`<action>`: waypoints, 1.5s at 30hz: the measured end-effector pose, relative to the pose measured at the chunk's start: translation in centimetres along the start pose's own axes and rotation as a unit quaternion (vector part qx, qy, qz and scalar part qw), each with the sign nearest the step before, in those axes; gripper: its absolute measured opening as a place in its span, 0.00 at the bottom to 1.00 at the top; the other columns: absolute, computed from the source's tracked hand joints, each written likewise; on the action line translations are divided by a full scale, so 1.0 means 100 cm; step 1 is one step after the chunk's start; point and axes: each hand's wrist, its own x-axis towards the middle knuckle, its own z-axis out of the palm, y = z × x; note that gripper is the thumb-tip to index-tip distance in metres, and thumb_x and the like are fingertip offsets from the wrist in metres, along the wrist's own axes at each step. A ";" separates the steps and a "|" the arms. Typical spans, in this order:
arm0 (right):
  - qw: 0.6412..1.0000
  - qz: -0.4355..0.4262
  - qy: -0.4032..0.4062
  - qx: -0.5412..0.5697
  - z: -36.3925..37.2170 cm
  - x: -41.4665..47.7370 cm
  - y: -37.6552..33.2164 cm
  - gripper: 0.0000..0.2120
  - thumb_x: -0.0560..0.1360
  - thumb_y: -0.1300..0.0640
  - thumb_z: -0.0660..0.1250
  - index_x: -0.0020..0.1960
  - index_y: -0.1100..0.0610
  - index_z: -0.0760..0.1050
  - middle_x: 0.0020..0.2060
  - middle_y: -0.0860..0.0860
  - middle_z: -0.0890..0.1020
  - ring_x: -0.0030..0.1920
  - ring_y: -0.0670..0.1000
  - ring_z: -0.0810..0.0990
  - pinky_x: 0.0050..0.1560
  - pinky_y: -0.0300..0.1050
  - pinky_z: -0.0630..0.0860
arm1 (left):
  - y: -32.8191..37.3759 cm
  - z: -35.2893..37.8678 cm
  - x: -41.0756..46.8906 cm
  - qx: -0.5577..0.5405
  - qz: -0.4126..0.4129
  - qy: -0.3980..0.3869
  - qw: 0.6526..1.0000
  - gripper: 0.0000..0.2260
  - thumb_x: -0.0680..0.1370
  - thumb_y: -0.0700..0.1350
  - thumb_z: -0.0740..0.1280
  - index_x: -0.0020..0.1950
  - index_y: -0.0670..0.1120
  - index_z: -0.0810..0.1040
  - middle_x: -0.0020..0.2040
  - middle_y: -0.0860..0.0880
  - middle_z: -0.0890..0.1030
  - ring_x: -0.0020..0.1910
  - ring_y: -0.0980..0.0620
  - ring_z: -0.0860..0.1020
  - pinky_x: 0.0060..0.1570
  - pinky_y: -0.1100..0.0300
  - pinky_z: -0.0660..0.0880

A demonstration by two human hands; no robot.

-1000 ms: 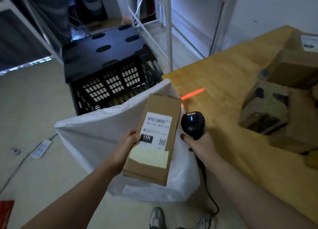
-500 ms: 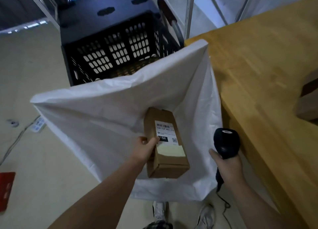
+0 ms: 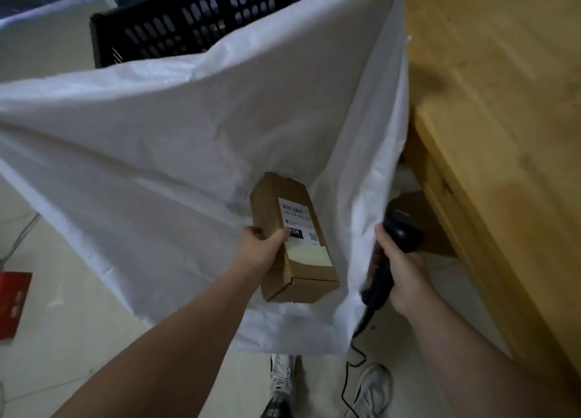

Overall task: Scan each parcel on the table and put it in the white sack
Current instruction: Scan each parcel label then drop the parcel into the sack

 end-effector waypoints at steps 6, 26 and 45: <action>0.991 -0.084 0.032 -0.099 -0.001 -0.006 -0.008 0.49 0.59 0.39 0.80 0.72 0.55 0.64 0.61 0.52 0.78 0.59 0.56 0.78 0.61 0.58 0.75 | -0.002 0.004 0.004 -0.006 0.002 0.002 1.000 0.29 0.74 0.51 0.72 0.69 0.42 0.64 0.59 0.43 0.76 0.53 0.45 0.78 0.55 0.50 0.77; 0.868 -0.260 0.211 -0.366 -0.018 -0.039 0.002 0.31 0.72 0.60 0.72 0.70 0.62 0.62 0.46 0.55 0.76 0.44 0.58 0.79 0.43 0.52 0.80 | -0.026 0.116 0.104 0.027 -0.034 0.062 0.997 0.45 0.71 0.61 0.71 0.78 0.50 0.48 0.70 0.41 0.68 0.66 0.38 0.70 0.65 0.48 0.69; 0.864 -0.286 0.222 -0.350 -0.013 -0.020 0.006 0.23 0.72 0.62 0.69 0.64 0.61 0.66 0.42 0.53 0.76 0.41 0.55 0.77 0.41 0.45 0.71 | -0.040 0.154 0.196 0.356 0.115 -0.116 0.920 0.21 0.71 0.61 0.61 0.57 0.50 0.77 0.58 0.45 0.80 0.53 0.45 0.78 0.58 0.49 0.75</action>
